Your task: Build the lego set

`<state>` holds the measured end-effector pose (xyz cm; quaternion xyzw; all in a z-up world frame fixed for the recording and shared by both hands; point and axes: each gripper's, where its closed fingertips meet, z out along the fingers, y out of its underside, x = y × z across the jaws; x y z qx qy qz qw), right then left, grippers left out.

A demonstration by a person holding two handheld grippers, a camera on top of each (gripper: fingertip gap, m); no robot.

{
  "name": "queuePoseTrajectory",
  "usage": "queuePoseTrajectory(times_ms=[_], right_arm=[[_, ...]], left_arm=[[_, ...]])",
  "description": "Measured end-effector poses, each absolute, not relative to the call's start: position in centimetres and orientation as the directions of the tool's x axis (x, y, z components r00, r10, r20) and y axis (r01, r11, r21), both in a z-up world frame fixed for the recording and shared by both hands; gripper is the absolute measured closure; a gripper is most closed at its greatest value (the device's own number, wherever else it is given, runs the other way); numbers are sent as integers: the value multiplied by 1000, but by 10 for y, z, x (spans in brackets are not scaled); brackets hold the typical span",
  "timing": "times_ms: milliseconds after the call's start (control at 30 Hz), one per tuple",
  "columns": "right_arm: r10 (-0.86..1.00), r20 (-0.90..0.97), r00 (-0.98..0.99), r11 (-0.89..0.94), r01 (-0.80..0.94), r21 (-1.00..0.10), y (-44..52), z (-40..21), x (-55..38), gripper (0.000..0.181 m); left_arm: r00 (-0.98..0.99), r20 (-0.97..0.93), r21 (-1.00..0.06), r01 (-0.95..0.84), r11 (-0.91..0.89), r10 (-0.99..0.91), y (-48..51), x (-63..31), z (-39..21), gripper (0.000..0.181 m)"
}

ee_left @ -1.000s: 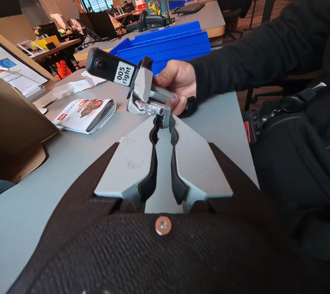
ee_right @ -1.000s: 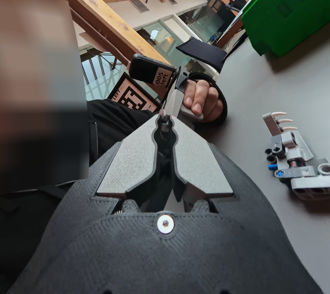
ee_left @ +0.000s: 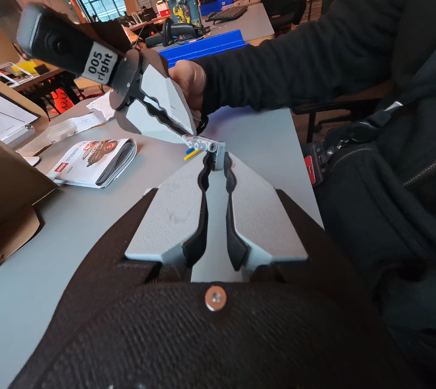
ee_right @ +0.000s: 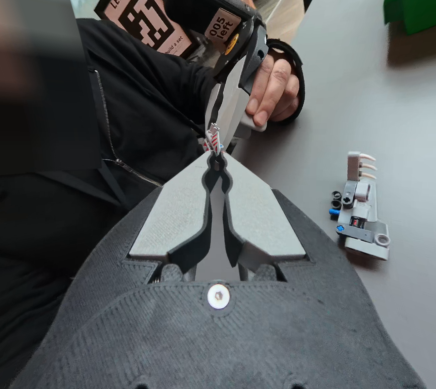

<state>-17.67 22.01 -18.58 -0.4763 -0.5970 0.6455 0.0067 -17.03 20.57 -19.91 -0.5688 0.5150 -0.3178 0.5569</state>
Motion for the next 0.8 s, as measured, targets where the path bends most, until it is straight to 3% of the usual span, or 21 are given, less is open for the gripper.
queuePoseTrajectory(times_ms=[33,133,333,533,733,800], right_arm=[[607,-577,-546,-276,535,-798,219,-185,-177,181],[655,-544,-525,-378,395,-837,224,-178,-187,181],[515,-668,-538,-622,302,-722,234,-169,-202,181],[574,-641,-510,-490,413,-768,239,-179,-185,181],[482,-689,-541,-444,527,-725,230,-178,-182,172],[492,-684,-539,-389,567,-726,224,-181,-184,178]], left_arm=[[265,-219,-959,-234,158,-939,205,-170,-199,173],[278,-196,-964,-231,132,-940,208,-172,-200,173],[324,-172,-972,-207,107,-931,215,-175,-196,174],[303,-180,-967,-227,113,-936,212,-173,-199,173],[268,-188,-959,-257,118,-945,208,-169,-204,173],[263,-192,-957,-263,121,-946,207,-169,-205,173]])
